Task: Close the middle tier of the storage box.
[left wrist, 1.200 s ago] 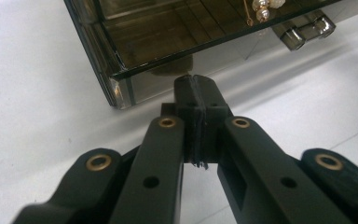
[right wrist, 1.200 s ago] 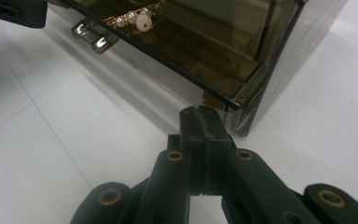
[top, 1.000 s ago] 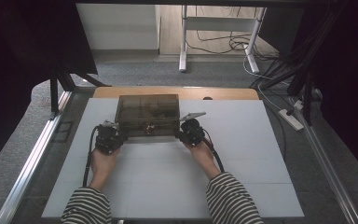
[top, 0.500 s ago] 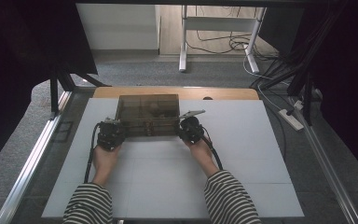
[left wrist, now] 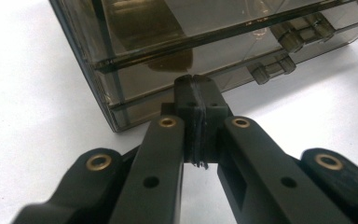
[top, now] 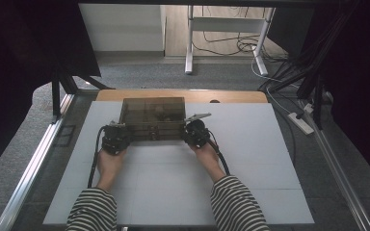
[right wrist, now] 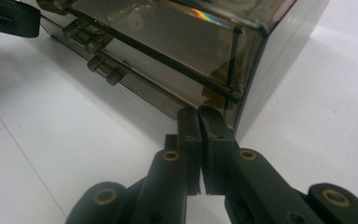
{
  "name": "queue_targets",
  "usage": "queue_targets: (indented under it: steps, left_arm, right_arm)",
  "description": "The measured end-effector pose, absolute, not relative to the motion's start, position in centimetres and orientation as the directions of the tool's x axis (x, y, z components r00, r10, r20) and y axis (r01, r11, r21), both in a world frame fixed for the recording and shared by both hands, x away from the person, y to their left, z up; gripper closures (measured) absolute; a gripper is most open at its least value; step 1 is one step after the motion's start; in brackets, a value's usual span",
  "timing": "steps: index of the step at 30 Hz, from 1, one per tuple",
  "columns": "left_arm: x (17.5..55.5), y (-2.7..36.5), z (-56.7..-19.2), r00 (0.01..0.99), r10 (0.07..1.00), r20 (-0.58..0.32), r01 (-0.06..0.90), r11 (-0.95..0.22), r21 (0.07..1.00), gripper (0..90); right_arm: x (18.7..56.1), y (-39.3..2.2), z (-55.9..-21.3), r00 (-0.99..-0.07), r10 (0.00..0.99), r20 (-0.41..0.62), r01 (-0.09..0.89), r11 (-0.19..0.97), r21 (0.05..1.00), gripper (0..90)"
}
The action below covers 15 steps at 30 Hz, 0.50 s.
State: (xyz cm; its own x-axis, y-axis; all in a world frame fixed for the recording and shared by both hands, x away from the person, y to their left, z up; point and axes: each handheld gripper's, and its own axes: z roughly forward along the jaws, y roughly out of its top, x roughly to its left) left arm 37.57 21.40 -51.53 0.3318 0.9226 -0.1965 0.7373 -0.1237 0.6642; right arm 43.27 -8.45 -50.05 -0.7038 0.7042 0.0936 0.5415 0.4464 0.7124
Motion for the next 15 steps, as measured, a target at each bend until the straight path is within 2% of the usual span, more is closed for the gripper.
queue_targets:
  steps: [15]
  left_arm:
    - [36.0, 21.5, -50.7, 0.379, 0.9, -0.216, 0.723, -0.142, 0.676, 84.0]
  right_arm:
    - [41.9, -10.1, -49.3, -0.723, 0.686, 0.085, 0.53, 0.47, 0.706, 85.8]
